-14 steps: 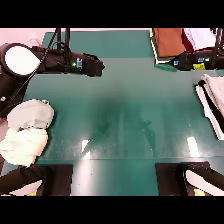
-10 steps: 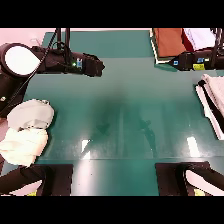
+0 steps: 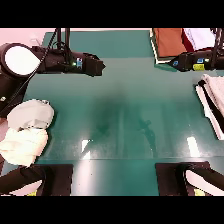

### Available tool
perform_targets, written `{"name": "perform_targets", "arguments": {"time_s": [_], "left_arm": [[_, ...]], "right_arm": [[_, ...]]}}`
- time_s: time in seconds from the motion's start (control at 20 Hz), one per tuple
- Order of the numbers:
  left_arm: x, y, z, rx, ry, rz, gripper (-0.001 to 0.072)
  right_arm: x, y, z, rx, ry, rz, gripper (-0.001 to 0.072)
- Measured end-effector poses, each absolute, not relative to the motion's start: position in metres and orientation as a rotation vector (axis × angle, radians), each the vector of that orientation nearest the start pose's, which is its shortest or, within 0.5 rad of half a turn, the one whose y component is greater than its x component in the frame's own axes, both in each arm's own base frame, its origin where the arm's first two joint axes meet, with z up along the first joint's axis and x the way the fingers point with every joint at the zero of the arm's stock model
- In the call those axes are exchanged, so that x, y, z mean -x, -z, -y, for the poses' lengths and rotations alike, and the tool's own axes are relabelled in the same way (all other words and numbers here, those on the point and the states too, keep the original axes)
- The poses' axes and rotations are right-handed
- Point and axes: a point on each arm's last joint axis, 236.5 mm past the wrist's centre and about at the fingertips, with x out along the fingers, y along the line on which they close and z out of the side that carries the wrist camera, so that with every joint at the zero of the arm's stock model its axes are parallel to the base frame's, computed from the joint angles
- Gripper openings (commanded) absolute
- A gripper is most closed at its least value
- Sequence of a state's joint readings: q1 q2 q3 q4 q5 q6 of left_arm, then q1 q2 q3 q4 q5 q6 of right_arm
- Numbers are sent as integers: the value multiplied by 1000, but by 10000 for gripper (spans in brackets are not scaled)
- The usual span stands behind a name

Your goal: Fold the shirts.

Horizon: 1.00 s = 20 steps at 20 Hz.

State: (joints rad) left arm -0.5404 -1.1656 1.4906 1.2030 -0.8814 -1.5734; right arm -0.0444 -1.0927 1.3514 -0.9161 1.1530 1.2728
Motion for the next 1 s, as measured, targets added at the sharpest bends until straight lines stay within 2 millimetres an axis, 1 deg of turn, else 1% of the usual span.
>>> {"name": "perform_targets", "arguments": {"time_s": [0.05,0.1,0.15,0.2,0.25,0.3,0.35,0.4,0.45,0.5,0.55,0.7,0.8,0.95,1.0], "left_arm": [[-368,-253,289,153,718,-619,21],[-372,-255,273,134,681,-614,21],[-374,-255,253,114,633,-623,21],[-375,-254,227,92,568,-635,21],[-374,-249,197,69,488,-655,21],[-373,-241,166,43,405,-682,22],[-369,-228,133,17,314,-721,24],[-365,-213,103,-6,229,-765,94],[-359,-193,74,-29,142,-823,407],[-353,-172,49,-44,70,-879,629],[-346,-150,25,-54,1,-933,608],[-327,-83,-26,-48,-146,-1061,608],[-312,-42,-50,-30,-213,-1122,608],[-295,0,-74,-1,-278,-1161,605],[-293,8,-79,8,-289,-1162,479]], "right_arm": [[-398,-202,-114,-257,-515,-773,21],[-398,-202,-114,-257,-515,-774,21],[-398,-202,-114,-257,-515,-774,21],[-397,-202,-114,-257,-516,-775,21],[-397,-202,-114,-257,-516,-776,21],[-397,-201,-114,-256,-516,-777,21],[-397,-201,-114,-257,-517,-777,21],[-397,-201,-114,-256,-517,-778,21],[-397,-201,-114,-256,-517,-778,21],[-397,-201,-114,-256,-517,-778,21],[-397,-201,-114,-256,-517,-778,21],[-396,-201,-115,-256,-518,-781,20],[-396,-201,-115,-256,-518,-781,20],[-396,-201,-115,-256,-518,-781,20],[-396,-201,-115,-256,-518,-781,20]]}}
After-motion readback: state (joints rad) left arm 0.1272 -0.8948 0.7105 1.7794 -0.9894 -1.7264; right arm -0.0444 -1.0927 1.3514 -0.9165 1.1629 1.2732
